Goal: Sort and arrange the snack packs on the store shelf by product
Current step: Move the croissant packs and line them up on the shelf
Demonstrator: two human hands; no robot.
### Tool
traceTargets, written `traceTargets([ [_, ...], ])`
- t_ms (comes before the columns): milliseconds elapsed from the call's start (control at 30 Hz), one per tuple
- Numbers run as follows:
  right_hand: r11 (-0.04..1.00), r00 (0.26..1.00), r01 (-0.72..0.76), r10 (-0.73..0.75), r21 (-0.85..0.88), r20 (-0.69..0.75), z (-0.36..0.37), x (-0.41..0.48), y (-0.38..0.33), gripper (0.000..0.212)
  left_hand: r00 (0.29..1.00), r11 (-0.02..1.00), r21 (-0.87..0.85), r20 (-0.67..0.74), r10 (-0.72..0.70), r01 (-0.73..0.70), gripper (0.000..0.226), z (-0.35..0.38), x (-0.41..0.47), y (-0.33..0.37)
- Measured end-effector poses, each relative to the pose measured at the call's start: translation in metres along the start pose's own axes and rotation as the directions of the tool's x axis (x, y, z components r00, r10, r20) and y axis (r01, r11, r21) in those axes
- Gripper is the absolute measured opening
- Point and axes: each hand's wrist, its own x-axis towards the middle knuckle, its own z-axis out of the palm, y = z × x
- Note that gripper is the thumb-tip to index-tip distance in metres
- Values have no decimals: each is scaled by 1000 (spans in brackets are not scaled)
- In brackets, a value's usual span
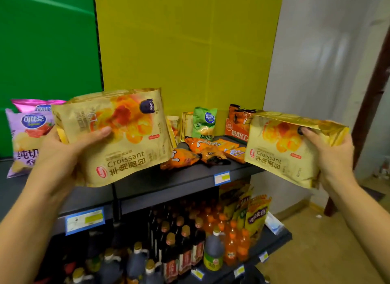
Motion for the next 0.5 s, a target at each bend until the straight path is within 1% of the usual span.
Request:
traceTargets([
  [33, 1000, 1000, -3, 3, 0, 5, 1, 10, 8, 43, 1000, 1000, 17, -9, 1, -1, 28, 8, 2, -1],
  [100, 1000, 1000, 2, -1, -23, 28, 6, 29, 23, 38, 1000, 999, 40, -14, -3, 4, 31, 24, 7, -1],
  [167, 999, 998, 18, -15, -35, 64, 15, 48, 35, 41, 1000, 997, 75, -9, -5, 6, 32, 39, 14, -3],
  [233, 999, 996, 20, -17, -39, 85, 25, 68, 46, 45, 1000, 995, 96, -18, -9, 11, 27, 54, 23, -5],
  [300, 999, 996, 21, -18, -35, 89, 36, 87, 58, 43, 1000, 995, 103, -8, -2, 3, 20, 69, 35, -8],
  [333, 999, 996, 18, -15, -37, 85, 42, 98, 68, 42, 1000, 995, 96, 6, 6, -7, 20, 77, 41, -9],
  [367, 999, 996, 19, -16, -37, 82, 48, 108, 75, 40, 1000, 996, 89, 11, 14, -14, 24, 84, 48, -12],
  [433, 999, 996, 16, -12, -42, 91, 63, 127, 90, 38, 999, 995, 97, 25, 31, -33, 40, 95, 63, -16],
  [500, 998, 995, 16, -11, -53, 104, 78, 146, 102, 47, 998, 983, 170, 10, 64, -65, 61, 105, 79, -21],
])
